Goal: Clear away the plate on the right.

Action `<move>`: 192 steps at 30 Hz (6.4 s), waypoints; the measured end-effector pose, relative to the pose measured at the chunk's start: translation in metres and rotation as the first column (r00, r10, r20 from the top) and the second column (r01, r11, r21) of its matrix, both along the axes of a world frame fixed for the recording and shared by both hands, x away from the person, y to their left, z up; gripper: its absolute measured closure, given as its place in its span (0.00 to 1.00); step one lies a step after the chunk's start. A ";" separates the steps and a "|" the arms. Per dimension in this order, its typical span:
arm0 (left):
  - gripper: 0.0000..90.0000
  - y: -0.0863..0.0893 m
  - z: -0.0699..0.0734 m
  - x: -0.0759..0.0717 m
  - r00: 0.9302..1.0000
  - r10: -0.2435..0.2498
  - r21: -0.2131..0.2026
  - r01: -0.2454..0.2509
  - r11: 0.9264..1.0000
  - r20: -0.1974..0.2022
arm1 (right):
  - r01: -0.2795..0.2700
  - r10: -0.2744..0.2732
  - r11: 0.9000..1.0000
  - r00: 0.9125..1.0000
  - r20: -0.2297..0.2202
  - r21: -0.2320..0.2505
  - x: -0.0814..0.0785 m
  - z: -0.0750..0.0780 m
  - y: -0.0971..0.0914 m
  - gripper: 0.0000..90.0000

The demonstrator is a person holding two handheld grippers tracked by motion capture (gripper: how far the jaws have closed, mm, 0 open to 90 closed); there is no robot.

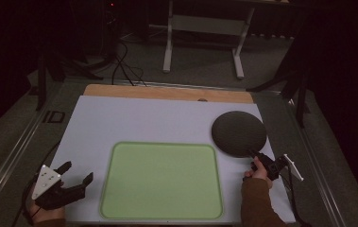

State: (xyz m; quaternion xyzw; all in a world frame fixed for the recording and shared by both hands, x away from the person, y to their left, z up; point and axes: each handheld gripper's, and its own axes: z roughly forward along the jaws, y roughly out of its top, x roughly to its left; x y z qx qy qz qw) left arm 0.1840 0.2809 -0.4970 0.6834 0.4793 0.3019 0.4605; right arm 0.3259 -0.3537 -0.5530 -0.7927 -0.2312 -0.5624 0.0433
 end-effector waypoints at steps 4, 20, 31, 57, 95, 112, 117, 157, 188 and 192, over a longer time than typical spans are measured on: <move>0.16 0.000 0.000 0.000 1.000 -0.002 0.002 0.002 1.000 0.000 | -0.033 0.033 0.999 0.999 0.019 0.001 -0.002 0.003 0.000 0.96; 0.16 0.000 0.000 0.000 1.000 -0.002 0.002 0.002 1.000 0.001 | -0.240 0.241 0.971 0.967 0.080 -0.014 -0.005 0.024 0.016 0.96; 0.16 -0.001 0.000 0.001 1.000 -0.002 0.001 0.002 1.000 0.001 | -0.375 0.376 0.927 0.920 0.110 -0.024 -0.006 0.038 0.033 0.96; 0.16 0.000 0.000 0.000 1.000 -0.004 0.002 0.004 1.000 0.002 | -0.592 0.597 0.802 0.793 0.119 -0.077 -0.005 0.046 0.074 0.96; 0.16 -0.001 0.000 0.002 1.000 -0.003 0.004 0.003 1.000 0.000 | -0.742 0.744 0.668 0.667 0.050 -0.049 -0.019 0.019 0.118 0.96; 0.16 -0.001 0.000 0.002 1.000 -0.006 0.005 0.006 1.000 0.001 | -0.792 0.793 0.608 0.609 -0.001 -0.045 -0.028 0.008 0.137 0.95; 0.16 -0.001 0.000 0.002 1.000 -0.008 0.006 0.008 1.000 0.000 | -0.793 0.793 0.608 0.609 -0.008 -0.033 -0.028 0.005 0.139 0.95; 0.16 -0.001 0.000 0.002 1.000 -0.005 0.006 0.005 1.000 -0.006 | -0.694 0.758 0.501 0.640 -0.125 -0.517 -0.018 0.051 0.116 0.68; 0.16 -0.001 0.000 0.001 1.000 0.001 0.004 -0.001 1.000 -0.006 | -0.417 0.664 0.188 0.721 -0.198 -0.889 -0.058 0.065 0.032 0.47; 0.16 0.000 0.000 0.000 1.000 0.003 0.005 -0.003 1.000 -0.006 | -0.395 0.652 0.192 0.736 -0.184 -0.898 -0.068 0.061 0.015 0.43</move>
